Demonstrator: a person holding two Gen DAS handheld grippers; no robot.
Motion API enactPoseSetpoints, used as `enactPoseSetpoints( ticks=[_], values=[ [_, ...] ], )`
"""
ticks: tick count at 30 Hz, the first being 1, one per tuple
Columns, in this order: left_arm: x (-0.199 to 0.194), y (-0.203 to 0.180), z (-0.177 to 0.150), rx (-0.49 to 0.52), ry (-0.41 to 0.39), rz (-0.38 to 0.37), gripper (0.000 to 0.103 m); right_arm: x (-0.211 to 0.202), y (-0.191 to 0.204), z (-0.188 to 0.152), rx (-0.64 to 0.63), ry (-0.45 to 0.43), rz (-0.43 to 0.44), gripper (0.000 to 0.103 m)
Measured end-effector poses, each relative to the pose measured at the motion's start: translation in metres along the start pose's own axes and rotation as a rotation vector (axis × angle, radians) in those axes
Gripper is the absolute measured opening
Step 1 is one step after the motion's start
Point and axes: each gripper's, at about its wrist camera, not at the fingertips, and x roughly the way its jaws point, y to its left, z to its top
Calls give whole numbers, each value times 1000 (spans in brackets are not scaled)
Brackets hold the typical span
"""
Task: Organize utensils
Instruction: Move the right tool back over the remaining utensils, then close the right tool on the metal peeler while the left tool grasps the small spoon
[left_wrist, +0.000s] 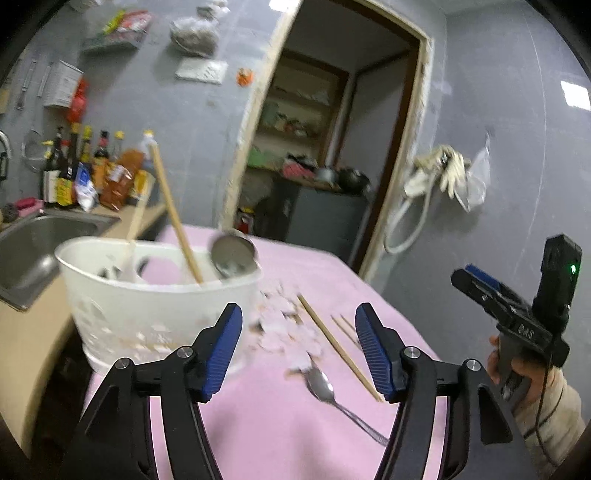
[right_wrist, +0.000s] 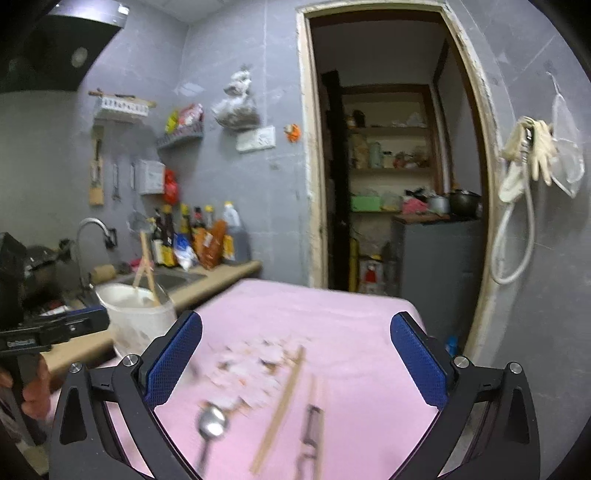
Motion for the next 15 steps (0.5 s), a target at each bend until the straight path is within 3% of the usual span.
enactPoseSetpoints(
  ticks=[11,15],
  values=[
    [61,-15,-29,13,266,-23,58,15,-35,-46,23,225,-21,102],
    [81,-10,-32,-24,359,-38,58,23,-30,-64,-6,328,9,86]
  ],
)
